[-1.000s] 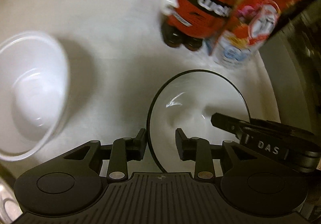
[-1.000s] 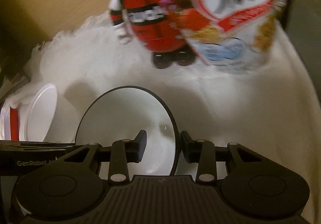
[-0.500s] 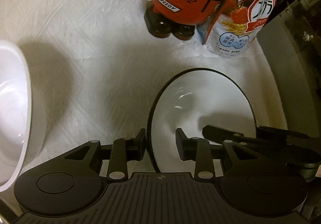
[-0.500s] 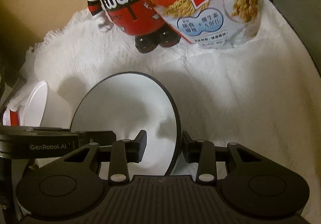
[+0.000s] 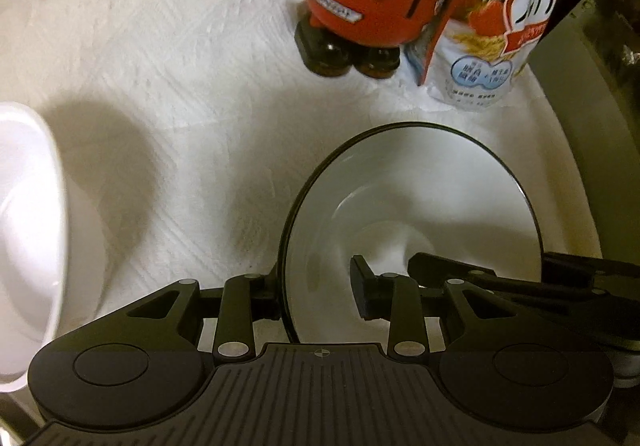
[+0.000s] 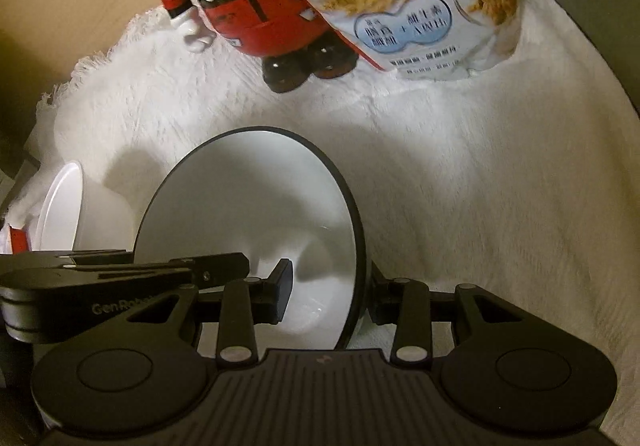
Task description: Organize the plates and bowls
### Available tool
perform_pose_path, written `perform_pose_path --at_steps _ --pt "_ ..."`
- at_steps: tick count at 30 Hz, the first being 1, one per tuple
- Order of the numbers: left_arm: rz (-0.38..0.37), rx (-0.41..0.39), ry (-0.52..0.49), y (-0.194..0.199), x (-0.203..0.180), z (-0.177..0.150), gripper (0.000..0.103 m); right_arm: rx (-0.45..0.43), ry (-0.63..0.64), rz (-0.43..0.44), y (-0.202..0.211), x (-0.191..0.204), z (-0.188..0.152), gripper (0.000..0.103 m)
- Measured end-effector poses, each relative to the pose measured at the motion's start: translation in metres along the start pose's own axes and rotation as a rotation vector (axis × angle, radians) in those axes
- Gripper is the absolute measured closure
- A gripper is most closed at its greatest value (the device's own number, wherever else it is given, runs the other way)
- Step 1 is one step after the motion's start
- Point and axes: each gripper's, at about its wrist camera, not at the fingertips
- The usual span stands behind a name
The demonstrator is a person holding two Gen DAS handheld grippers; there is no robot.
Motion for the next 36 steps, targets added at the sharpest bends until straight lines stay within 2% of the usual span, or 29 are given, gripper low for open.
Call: perform_pose_path --at_steps 8,13,15,18,26,31,36 --pt "-0.015 -0.056 0.016 0.053 0.014 -0.015 0.069 -0.072 0.063 0.034 0.038 0.026 -0.004 0.065" --pt "0.01 -0.085 0.012 0.098 0.016 -0.035 0.067 -0.089 0.102 0.079 0.069 0.051 -0.014 0.065" --pt "0.014 -0.075 0.01 0.109 0.017 -0.046 0.067 -0.089 0.116 0.096 0.081 0.061 -0.021 0.064" --pt "-0.02 -0.043 0.018 0.122 0.023 -0.068 0.067 -0.074 0.14 0.116 0.094 0.073 -0.034 0.064" --pt "-0.014 0.015 0.015 0.106 0.028 -0.126 0.067 0.042 0.203 0.12 0.09 0.086 -0.087 0.064" --pt "-0.029 0.075 -0.006 0.082 0.025 -0.142 0.067 0.126 0.153 0.099 0.065 0.075 -0.109 0.064" --pt "-0.044 0.062 -0.001 0.077 0.028 -0.146 0.069 0.154 0.131 0.058 0.048 0.068 -0.118 0.064"
Point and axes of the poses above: each gripper's, at about its wrist camera, not at the fingertips, and y roughly against the way its jaws point, x to its left, z to its top, and after that the axes turned 7 degrees about x, right-handed
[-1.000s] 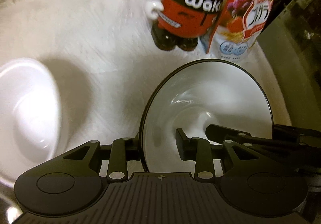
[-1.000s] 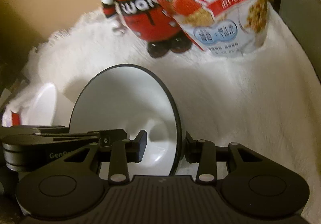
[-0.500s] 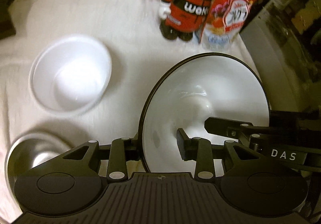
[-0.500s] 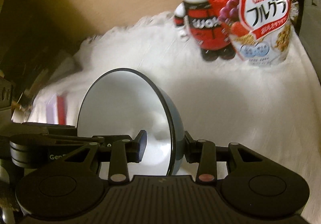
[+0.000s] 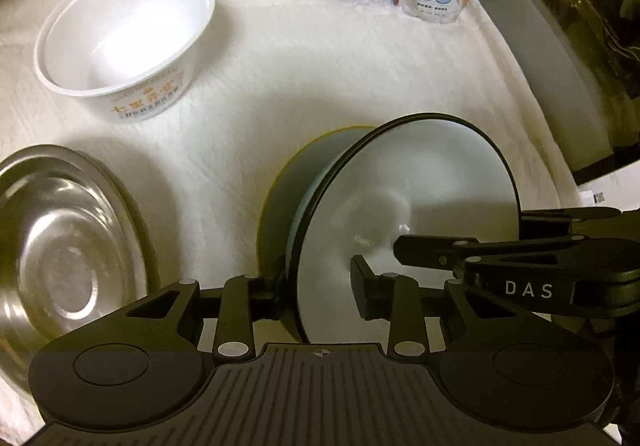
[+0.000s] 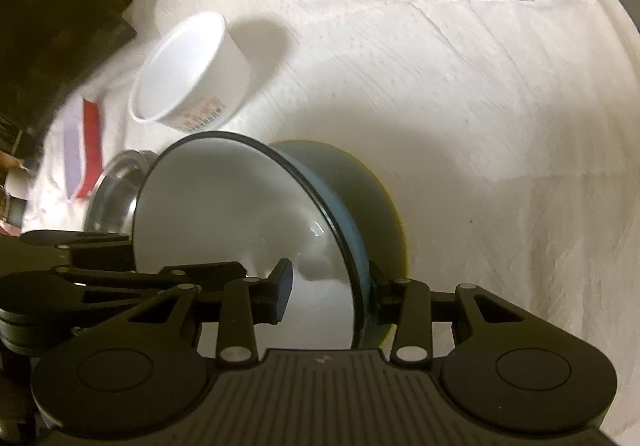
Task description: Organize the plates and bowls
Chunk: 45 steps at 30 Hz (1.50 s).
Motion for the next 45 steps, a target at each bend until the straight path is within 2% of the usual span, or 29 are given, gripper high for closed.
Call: perform_pose_path --at_steps 12,23,37,45 --pt "-0.023 -0.005 0.034 0.006 0.01 0.001 0.08 -0.005 0.043 -0.024 -0.002 0.002 -0.001 0.064" --pt "-0.015 -0.02 0.033 0.011 0.01 -0.001 0.08 0.008 0.084 -0.059 -0.001 0.005 0.0 0.064" --pt "0.019 -0.056 0.027 0.029 0.012 -0.002 0.081 0.017 0.063 -0.044 0.007 0.002 0.003 0.064" --pt "0.012 -0.07 0.027 0.035 0.014 -0.001 0.081 -0.007 0.081 -0.061 0.018 0.001 0.008 0.062"
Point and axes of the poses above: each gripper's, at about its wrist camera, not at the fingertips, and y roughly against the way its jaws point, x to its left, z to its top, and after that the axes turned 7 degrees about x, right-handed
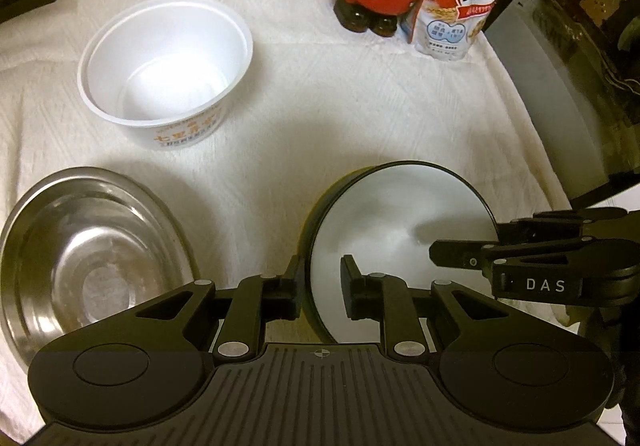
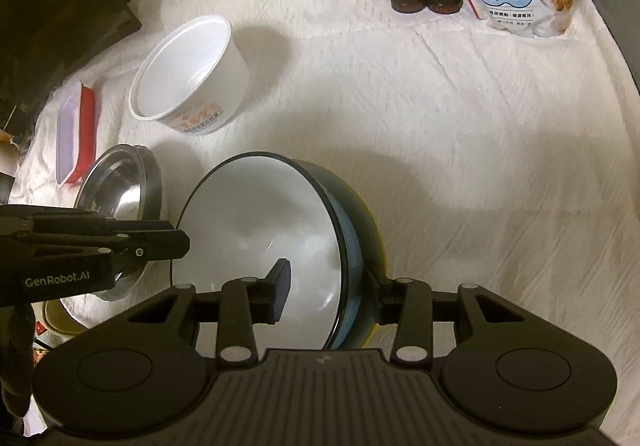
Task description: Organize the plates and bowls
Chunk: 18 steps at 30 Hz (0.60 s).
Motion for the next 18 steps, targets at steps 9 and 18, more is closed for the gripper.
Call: perform_pose_path --at_steps 9,18 --pt "0.045 -0.029 -0.002 0.003 0.001 -0.002 0.081 -0.063 0.068 -0.051 0.013 0.006 0.002 0.062" --pt "0.022 -0.035 0.012 0.006 0.009 -0.004 0.08 -0.1 0.047 -0.102 0.013 -0.004 0.005 0.063"
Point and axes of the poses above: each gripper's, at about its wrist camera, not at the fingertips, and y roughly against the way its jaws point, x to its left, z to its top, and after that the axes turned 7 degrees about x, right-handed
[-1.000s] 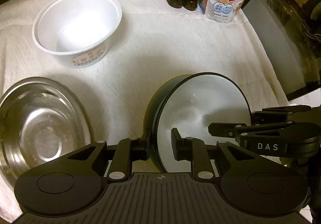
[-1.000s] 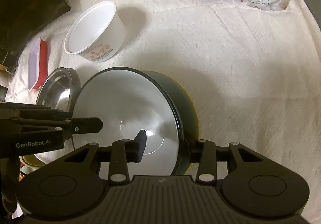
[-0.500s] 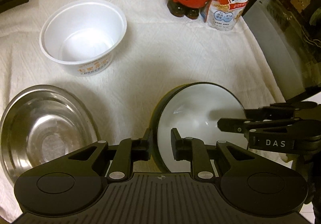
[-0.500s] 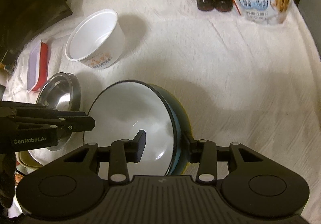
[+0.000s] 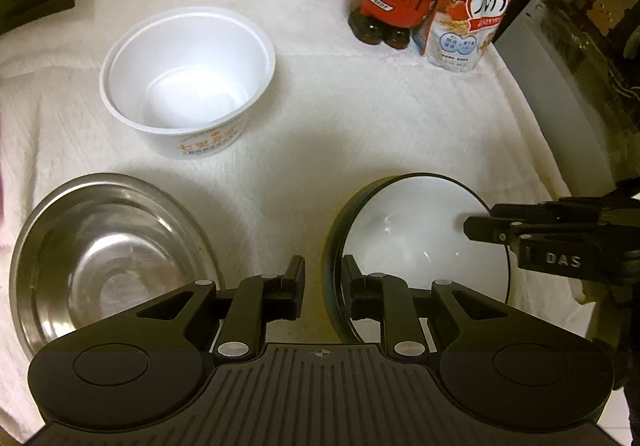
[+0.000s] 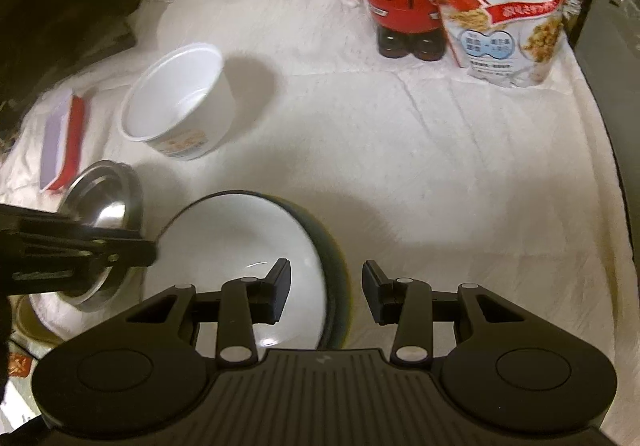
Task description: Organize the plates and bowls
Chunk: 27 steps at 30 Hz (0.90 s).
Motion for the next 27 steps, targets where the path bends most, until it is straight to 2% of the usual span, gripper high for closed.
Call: perform_pose_path --at_steps 7,12,17,24,27 --pt "-0.063 -0.009 0.028 0.006 0.009 0.002 0.082 0.028 -0.064 0.004 -0.015 -0.015 -0.007 0.063" --pt "-0.019 0.005 -0.015 0.0 0.002 0.005 0.079 0.048 -0.084 0.017 -0.02 -0.018 -0.011 0.063" --pt "-0.024 0.047 -0.034 -0.015 -0.005 0.009 0.079 0.075 -0.1 0.038 -0.029 -0.018 -0.013 0.062" --pt "-0.015 0.08 -0.059 -0.039 -0.011 0.013 0.075 0.113 -0.147 0.18 -0.052 -0.019 -0.017 0.062" --pt "-0.018 0.092 -0.051 -0.049 -0.01 0.015 0.076 0.109 -0.145 0.203 -0.057 -0.016 -0.015 0.061"
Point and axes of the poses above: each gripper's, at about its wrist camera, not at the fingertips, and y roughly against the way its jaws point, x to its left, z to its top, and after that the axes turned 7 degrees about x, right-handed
